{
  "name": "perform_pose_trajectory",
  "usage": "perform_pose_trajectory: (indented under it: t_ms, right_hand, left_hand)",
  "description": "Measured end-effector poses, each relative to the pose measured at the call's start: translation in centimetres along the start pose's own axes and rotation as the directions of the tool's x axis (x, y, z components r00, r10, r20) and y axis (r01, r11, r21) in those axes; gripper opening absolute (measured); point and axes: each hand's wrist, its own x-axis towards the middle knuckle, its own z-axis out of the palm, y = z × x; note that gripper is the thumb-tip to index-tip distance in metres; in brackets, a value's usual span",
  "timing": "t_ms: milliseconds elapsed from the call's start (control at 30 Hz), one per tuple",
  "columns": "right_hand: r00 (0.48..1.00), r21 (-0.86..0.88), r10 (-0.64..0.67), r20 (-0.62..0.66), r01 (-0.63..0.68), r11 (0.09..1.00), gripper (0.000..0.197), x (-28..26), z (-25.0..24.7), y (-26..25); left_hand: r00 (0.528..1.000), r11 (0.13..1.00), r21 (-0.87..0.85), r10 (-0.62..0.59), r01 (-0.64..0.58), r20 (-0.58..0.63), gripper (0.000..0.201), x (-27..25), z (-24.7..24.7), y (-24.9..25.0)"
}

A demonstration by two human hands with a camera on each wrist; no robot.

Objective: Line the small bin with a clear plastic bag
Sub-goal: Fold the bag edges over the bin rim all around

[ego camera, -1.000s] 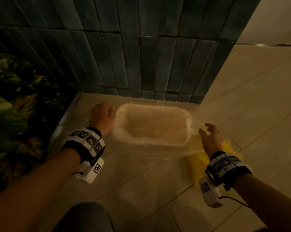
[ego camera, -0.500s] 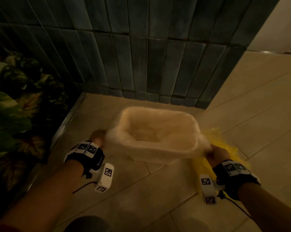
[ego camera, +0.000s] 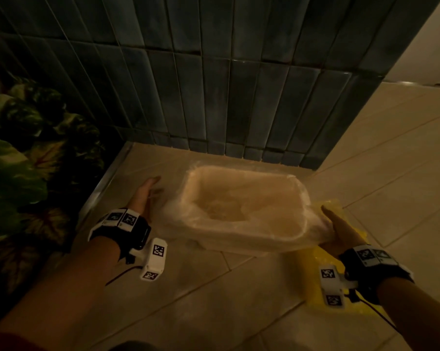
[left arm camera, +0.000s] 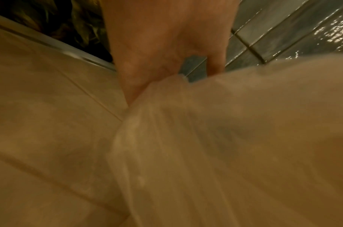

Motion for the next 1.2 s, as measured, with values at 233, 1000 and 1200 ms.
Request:
perform_pose_trajectory:
  t_ms: [233,1000,1200]
  right_hand:
    - [0.932,-0.533,-0.317,-0.173,0.182,0.826,0.026,1.1,0.1,-0.7]
    - [0.868,-0.716,-0.421,-0.264,0.116,0.688,0.020,-1.8,1.4,0.0]
    - [0.833,-0.866,-0.513,-0.210,0.085,0.492,0.048,-2.4,2.3,0.8]
  left_hand:
    - [0.877,0.801,0.432,0.478,-0.415,-0.044,0.035,0.8,-0.6,-0.1]
    - [0.965,0.168,0.977,0.248,-0.133,0.088,0.073,-1.4,-1.5,-1.7]
    - [0.974,0.016,1.000,0.225,-0.013,0.010,0.071,-1.3,-1.0,-2.3]
